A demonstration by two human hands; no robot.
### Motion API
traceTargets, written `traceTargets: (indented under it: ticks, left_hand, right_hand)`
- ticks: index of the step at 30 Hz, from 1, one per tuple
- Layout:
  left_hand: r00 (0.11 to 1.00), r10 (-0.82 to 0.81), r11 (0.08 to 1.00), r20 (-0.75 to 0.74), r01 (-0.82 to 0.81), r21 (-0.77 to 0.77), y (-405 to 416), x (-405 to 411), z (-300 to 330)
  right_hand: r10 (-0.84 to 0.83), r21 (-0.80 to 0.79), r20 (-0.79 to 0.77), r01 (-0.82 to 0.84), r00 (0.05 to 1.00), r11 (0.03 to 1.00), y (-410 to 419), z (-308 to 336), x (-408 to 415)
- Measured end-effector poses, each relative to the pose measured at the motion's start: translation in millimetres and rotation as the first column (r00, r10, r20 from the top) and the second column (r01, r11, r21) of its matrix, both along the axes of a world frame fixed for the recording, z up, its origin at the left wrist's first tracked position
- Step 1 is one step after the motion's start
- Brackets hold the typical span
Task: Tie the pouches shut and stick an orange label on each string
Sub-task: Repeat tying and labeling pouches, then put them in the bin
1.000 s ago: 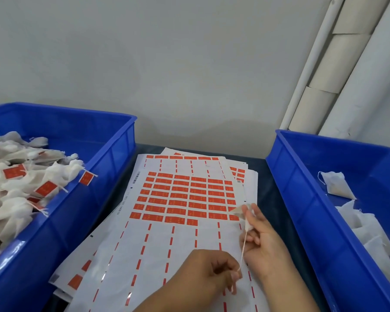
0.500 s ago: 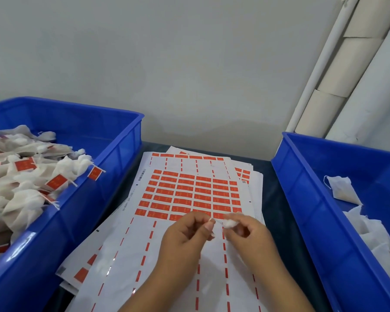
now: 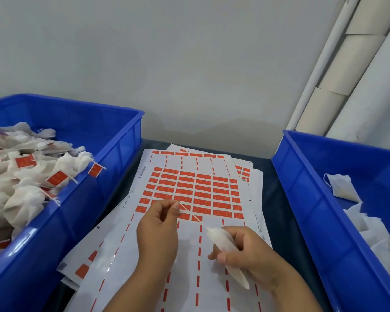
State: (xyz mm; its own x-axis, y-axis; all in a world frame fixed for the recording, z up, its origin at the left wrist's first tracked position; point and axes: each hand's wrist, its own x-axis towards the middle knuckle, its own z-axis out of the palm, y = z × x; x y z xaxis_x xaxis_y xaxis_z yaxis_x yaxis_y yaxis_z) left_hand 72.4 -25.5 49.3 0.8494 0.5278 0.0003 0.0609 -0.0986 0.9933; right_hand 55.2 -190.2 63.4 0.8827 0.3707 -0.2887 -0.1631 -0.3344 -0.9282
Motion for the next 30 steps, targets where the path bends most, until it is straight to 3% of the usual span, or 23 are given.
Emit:
traceTargets:
  ticks: [2,4,6,8,10,12,14,17,22,27,30]
  left_hand:
    - [1.0,-0.001,0.999,-0.015,0.002,0.052,1,1,-5]
    - [0.996,-0.063,0.992,-0.056,0.069,0.102,2,3,-9]
    - [0.969,-0.213,0.952,-0.125,0.234,0.196,1,2,-12]
    - [0.901,-0.386,0.841,-0.197,0.431,0.328,-3,-1,-13]
    - [0.81,-0.527,0.682,-0.257,0.584,0.441,-9,-7,-12]
    - [0.733,-0.619,0.539,-0.282,0.657,0.527,-13,-13,-11]
    - [0.714,-0.661,0.489,-0.231,0.644,0.588,-15,-17,-10]
    - [0.754,-0.652,0.563,-0.072,0.546,0.62,-13,-19,-8]
    - [0.838,-0.544,0.687,0.043,0.415,0.596,-10,-14,-7]
    - [0.862,-0.505,0.814,0.028,0.465,0.348,-12,-12,-11]
    - [0.886,-0.463,0.843,-0.024,0.449,0.296,-13,-11,-9]
  right_hand:
    - [0.007,-0.008,0.003,-0.007,1.0,1.0,-2,0,0]
    - [-0.1,0.192,-0.014,0.1,0.995,0.976,-3,-3,3]
    - [-0.266,0.408,-0.04,0.259,0.963,0.876,-4,-5,5]
    - [-0.42,0.505,-0.094,0.407,0.903,0.762,-6,-7,7]
    - [-0.517,0.48,-0.113,0.502,0.848,0.719,-6,-12,9]
    - [-0.589,0.334,-0.016,0.559,0.808,0.759,-3,-18,10]
    - [-0.589,0.185,0.155,0.562,0.793,0.806,0,-22,10]
    - [-0.438,0.005,0.32,0.461,0.84,0.887,3,-24,8]
    - [-0.174,-0.26,0.382,0.286,0.908,0.922,8,-25,6]
    - [-0.043,-0.219,0.34,0.123,0.939,0.968,12,-19,1]
    - [-0.016,-0.239,0.333,0.101,0.943,0.966,13,-19,0]
